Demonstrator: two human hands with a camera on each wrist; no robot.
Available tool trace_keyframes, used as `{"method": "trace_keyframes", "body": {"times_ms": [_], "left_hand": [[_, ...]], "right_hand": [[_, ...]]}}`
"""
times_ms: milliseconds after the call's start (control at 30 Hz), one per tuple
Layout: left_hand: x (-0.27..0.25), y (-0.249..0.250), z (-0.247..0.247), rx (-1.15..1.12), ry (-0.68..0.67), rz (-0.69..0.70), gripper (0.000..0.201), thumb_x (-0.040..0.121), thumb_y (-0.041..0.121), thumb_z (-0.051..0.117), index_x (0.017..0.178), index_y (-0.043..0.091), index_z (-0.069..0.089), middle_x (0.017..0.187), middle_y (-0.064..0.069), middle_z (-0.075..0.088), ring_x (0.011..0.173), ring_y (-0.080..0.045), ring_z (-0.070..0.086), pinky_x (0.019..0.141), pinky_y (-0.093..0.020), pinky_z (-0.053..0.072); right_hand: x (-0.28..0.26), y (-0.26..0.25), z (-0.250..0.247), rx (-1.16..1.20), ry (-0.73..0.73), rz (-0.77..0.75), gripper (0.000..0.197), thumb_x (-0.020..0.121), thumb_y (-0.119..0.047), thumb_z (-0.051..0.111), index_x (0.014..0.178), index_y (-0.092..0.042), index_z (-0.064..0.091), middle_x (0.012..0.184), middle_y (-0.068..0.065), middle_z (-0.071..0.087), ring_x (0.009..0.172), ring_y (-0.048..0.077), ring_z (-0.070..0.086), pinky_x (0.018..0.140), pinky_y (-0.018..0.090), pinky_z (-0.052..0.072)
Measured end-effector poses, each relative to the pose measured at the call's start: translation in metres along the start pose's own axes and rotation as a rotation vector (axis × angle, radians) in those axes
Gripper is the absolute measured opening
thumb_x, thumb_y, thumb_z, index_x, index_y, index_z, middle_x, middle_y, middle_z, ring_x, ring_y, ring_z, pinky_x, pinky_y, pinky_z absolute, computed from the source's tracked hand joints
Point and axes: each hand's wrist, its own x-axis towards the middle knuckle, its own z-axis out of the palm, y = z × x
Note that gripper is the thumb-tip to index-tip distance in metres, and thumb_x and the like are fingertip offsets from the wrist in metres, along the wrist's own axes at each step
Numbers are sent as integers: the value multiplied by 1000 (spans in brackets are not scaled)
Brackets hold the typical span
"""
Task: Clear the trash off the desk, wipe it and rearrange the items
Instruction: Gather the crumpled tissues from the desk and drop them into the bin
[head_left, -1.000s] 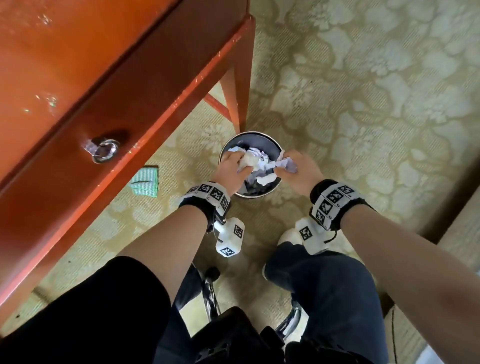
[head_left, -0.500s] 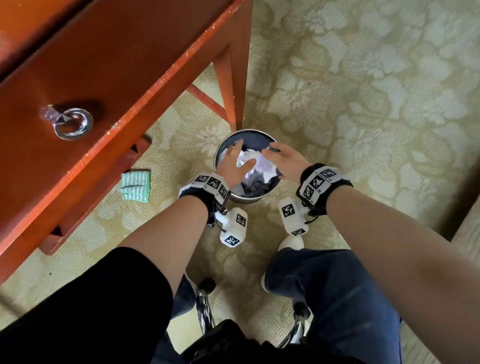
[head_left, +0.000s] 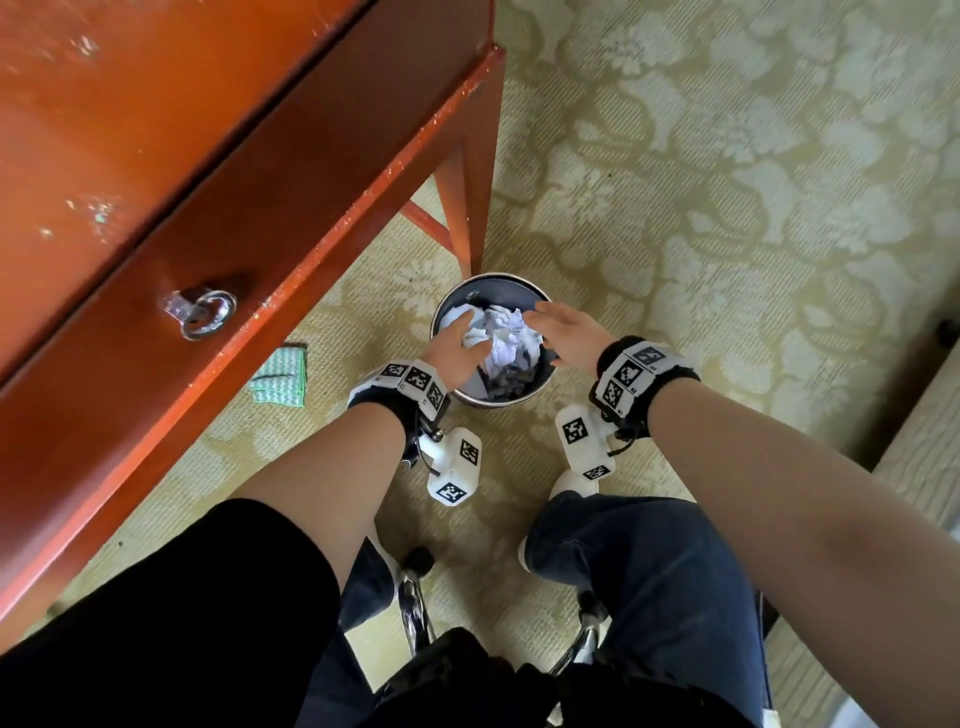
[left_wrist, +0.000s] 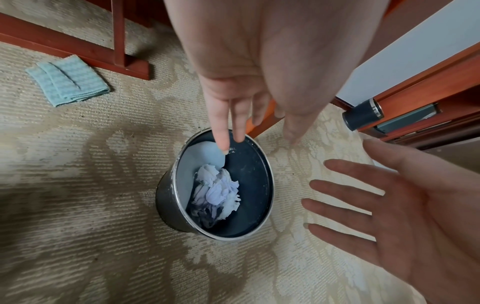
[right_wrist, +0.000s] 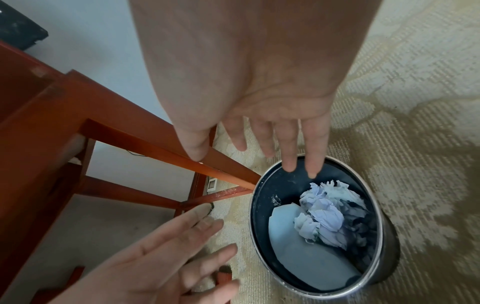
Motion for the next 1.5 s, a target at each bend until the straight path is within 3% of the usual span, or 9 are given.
{"method": "trace_keyframes", "body": {"times_ms": [167,300,433,600,767,900,1200,1333,1500], "left_hand": [[-31,26,-20,-8,-11,33,59,98,24,47,149,12,20,155,-8,25,140,-24,28,109,-32,25],[-64,45,-34,-15,-24,41,58,98,24,47,149,13,22,154,-8,26,140,-23,29,109,-32,26],[-102,64,-47,-66,-7,57,56,98,22,49,148,13,25,154,-5,28,138,-21,33,108,-29,27],[-151,89,-73,-176,57,117,50,96,18,51,143,13,35,144,-9,43,126,-23,49,103,-31,38],[-197,116,-103,-207,156,189,47,95,11,50,141,12,39,140,-7,47,120,-19,53,84,-15,39],[-232,127,-131,-85,224,235,44,95,15,51,137,14,43,133,-3,53,116,-19,55,83,-15,37],[-296,110,-192,113,378,234,39,95,17,49,133,11,49,134,-8,53,117,-23,55,93,-27,42],[-313,95,-217,159,399,181,39,94,15,48,132,12,50,133,-7,54,119,-23,53,96,-28,41],[-332,75,-249,166,425,137,39,94,15,48,133,12,49,131,-6,56,114,-22,56,84,-21,41]], "right_hand": [[-29,-25,-6,13,3,24,54,93,-39,55,141,-18,42,131,11,55,119,27,55,103,40,43],[-61,-46,-11,-17,0,31,55,92,-39,57,140,-15,44,116,4,55,112,22,55,103,40,43],[-101,-71,-16,-85,-14,4,47,94,-30,53,136,-10,46,99,9,54,91,23,53,83,32,42],[-154,-103,-26,-75,6,-76,37,93,-30,55,128,-16,54,116,3,58,104,18,56,85,27,45],[-202,-145,-32,-240,-22,-197,45,94,-35,52,135,-20,48,133,1,53,121,19,51,103,36,40],[-236,-175,-26,-415,-39,-294,43,95,-35,51,134,-18,48,128,-1,55,115,14,52,89,23,35],[-279,-225,11,-860,-167,-392,47,94,-39,50,134,-15,48,126,8,57,109,22,57,88,30,46],[-294,-247,33,-965,-182,-435,47,95,-35,49,136,-12,47,133,9,53,119,24,51,95,30,40],[-304,-277,60,-1001,-202,-468,45,94,-36,51,133,-15,49,127,5,57,106,20,57,84,26,40]]}}
